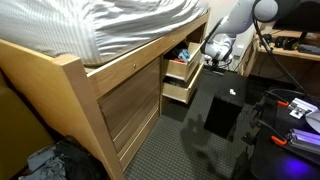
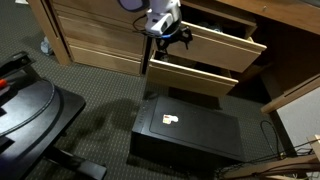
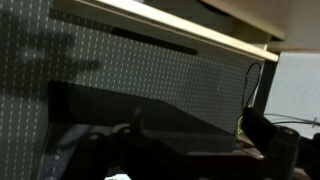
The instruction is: Close the top drawer
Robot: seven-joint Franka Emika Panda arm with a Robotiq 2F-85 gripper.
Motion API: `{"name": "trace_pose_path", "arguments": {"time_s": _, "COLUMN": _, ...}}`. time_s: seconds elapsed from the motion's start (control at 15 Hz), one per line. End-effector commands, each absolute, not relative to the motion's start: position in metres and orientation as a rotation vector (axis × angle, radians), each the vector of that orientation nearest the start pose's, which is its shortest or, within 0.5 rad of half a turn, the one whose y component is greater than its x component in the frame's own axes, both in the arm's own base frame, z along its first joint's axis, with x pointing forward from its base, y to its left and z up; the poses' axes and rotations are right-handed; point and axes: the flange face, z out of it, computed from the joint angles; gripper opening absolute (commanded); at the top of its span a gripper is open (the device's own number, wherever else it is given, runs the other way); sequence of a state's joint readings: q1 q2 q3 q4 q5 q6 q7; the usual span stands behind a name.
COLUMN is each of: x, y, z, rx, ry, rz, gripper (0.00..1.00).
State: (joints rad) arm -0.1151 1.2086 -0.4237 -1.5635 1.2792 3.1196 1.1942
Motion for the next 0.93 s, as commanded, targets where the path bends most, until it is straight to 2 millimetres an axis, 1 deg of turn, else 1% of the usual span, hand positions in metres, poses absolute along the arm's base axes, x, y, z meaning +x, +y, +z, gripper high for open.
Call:
{"name": "trace_pose_path", "arguments": {"time_s": 0.0, "x": 0.520, "y": -0.402, "z": 0.030, "rx": -0.625, "ry": 2.819, "rz": -0.698, "gripper": 1.00}}
{"name": "trace_pose_path", "arguments": {"time_s": 0.07, "x": 0.507, "y": -0.427, "z": 0.035, "rx": -0.576, "ry": 2.841, "rz": -0.669, "gripper": 1.00}}
{"name": "trace_pose_path", "arguments": {"time_s": 0.13, "x": 0.498, "y": -0.443, "z": 0.038, "rx": -0.546, "ry": 2.851, "rz": -0.655, "gripper": 1.00}}
{"name": "trace_pose_path", "arguments": {"time_s": 0.2, "x": 0.494, "y": -0.450, "z": 0.040, "rx": -0.531, "ry": 2.849, "rz": -0.652, "gripper": 1.00}}
{"name": "trace_pose_path", "arguments": {"time_s": 0.27, "x": 0.496, "y": -0.455, "z": 0.040, "rx": -0.534, "ry": 2.809, "rz": -0.649, "gripper": 1.00}}
{"name": "trace_pose_path", "arguments": {"time_s": 0.33, "x": 0.544, "y": -0.398, "z": 0.039, "rx": -0.618, "ry": 2.749, "rz": -0.659, "gripper": 1.00}}
{"name": "trace_pose_path", "arguments": {"time_s": 0.4, "x": 0.556, "y": -0.391, "z": 0.031, "rx": -0.717, "ry": 2.714, "rz": -0.675, "gripper": 1.00}}
{"name": "trace_pose_path", "arguments": {"time_s": 0.53, "x": 0.589, "y": -0.348, "z": 0.010, "rx": -0.873, "ry": 2.664, "rz": -0.699, "gripper": 1.00}}
{"name": "trace_pose_path", "arguments": {"time_s": 0.6, "x": 0.608, "y": -0.333, "z": 0.004, "rx": -0.950, "ry": 2.627, "rz": -0.704, "gripper": 1.00}}
{"name": "trace_pose_path", "arguments": {"time_s": 0.67, "x": 0.621, "y": -0.315, "z": -0.004, "rx": -1.026, "ry": 2.590, "rz": -0.709, "gripper": 1.00}}
{"name": "trace_pose_path", "arguments": {"time_s": 0.8, "x": 0.643, "y": -0.290, "z": -0.010, "rx": -1.171, "ry": 2.511, "rz": -0.730, "gripper": 1.00}}
{"name": "trace_pose_path", "arguments": {"time_s": 0.87, "x": 0.649, "y": -0.283, "z": -0.015, "rx": -1.237, "ry": 2.471, "rz": -0.744, "gripper": 1.00}}
